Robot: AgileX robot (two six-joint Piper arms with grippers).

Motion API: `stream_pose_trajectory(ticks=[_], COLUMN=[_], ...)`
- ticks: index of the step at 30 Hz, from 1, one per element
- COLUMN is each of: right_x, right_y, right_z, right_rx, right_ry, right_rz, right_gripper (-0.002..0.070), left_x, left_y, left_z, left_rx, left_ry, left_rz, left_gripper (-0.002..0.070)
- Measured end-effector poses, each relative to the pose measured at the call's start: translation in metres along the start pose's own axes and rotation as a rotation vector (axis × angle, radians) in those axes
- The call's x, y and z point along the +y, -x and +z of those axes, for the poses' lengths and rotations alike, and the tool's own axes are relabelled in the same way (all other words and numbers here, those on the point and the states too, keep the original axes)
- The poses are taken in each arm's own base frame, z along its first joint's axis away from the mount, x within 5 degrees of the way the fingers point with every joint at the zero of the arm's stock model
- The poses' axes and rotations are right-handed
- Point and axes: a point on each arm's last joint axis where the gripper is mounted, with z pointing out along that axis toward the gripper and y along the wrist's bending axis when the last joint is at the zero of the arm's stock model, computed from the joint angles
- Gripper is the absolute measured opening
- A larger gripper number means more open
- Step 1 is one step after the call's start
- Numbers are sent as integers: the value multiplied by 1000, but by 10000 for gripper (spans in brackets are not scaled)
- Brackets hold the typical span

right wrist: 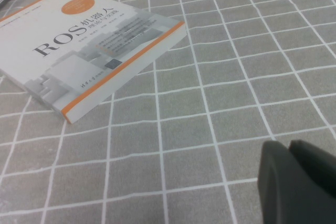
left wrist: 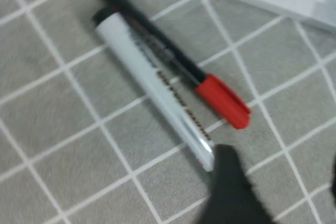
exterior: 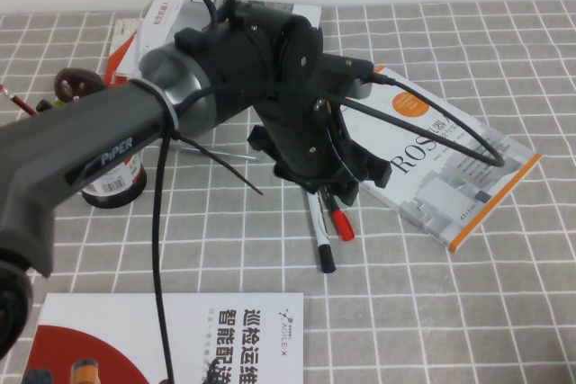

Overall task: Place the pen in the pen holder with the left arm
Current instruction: Pick up the pen on the table

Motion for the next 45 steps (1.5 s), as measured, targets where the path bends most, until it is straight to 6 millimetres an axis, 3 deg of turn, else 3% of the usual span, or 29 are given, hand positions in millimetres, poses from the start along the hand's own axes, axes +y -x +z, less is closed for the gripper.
stream_pose_trajectory(ticks=[3, 7, 19, 39, 45], right_x=[0, 0, 0, 0, 0], right_y=[0, 0, 0, 0, 0], right_z=[0, 0, 0, 0, 0], right_rx=[0, 0, 0, 0, 0], right_ry=[0, 0, 0, 0, 0], right_rz=[0, 0, 0, 0, 0], right_gripper=[-15, -15, -15, -15, -15], left_x=[2, 8, 16, 22, 23], left_y=[0, 0, -3, 6, 7], left_z=[5, 14, 56, 83, 84], left_rx=[8, 12, 84, 112, 130], left_ry=[24, 78, 143, 164, 171], left_rz=[-98, -268, -345, -350, -319], left_gripper=[403, 425, 392, 388, 330])
